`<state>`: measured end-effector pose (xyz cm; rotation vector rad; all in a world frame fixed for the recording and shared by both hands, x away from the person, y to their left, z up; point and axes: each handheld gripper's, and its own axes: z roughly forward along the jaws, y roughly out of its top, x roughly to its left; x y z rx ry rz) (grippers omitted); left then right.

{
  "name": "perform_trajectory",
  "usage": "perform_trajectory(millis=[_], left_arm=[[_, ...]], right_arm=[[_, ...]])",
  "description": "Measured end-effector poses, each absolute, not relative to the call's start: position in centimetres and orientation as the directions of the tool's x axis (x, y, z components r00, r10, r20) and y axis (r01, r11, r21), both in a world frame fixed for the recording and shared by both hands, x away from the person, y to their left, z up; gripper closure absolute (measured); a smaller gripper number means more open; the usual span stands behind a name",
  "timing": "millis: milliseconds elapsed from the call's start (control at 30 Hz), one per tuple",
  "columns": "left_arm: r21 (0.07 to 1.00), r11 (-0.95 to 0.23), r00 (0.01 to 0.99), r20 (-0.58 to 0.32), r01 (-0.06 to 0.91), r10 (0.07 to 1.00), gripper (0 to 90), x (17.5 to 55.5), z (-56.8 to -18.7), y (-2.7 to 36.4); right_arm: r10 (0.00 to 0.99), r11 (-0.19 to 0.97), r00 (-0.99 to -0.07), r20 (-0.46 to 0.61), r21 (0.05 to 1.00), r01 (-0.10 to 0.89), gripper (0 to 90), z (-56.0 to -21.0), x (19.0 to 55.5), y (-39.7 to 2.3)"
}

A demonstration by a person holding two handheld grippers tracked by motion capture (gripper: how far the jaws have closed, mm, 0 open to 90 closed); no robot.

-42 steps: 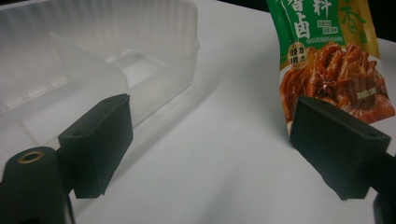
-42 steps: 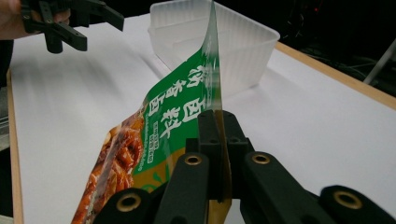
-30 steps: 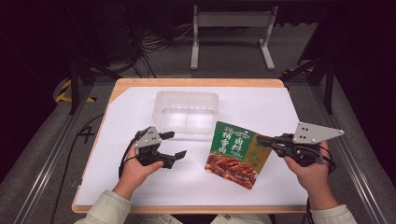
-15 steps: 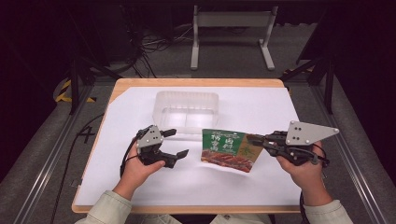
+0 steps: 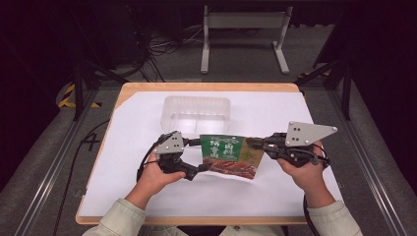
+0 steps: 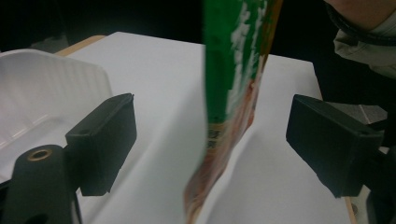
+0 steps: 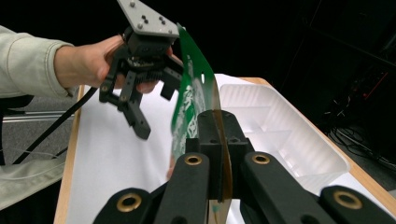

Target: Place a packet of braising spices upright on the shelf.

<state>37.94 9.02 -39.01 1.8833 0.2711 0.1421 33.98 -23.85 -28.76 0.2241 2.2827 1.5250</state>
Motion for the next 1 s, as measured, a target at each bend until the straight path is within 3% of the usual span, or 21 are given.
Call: perform_trajectory(millis=[300, 467, 600, 833, 1000], left_arm=[[0.965, -0.236, 0.976, -0.065, 0.115, 0.208, 21.6, 38.0, -39.8, 7.9], [0.974, -0.191, 0.978, -0.081, 0.118, 0.194, 32.7, 38.2, -39.9, 7.5], [0.976, -0.164, 0.977, -0.110, 0.141, 0.184, 34.7, 38.3, -39.9, 7.2], [0.977, -0.176, 0.985, -0.096, 0.121, 0.140, 64.6, 38.1, -40.0, 6.6], [0.973, -0.190, 0.986, -0.109, 0.132, 0.129, 74.6, 38.0, -40.1, 6.3]], right_arm=[[0.335, 0.376, -0.917, -0.216, 0.923, -0.080, 90.0, -28.8, 34.3, -23.5], [0.324, 0.369, -0.921, -0.215, 0.926, -0.086, 90.0, -28.7, 34.1, -23.4], [0.313, 0.367, -0.925, -0.214, 0.926, -0.090, 90.0, -28.7, 33.9, -23.3], [0.303, 0.366, -0.930, -0.207, 0.926, -0.087, 90.0, -29.0, 33.9, -23.1], [0.304, 0.363, -0.930, -0.204, 0.928, -0.085, 90.0, -29.0, 34.0, -23.0]])
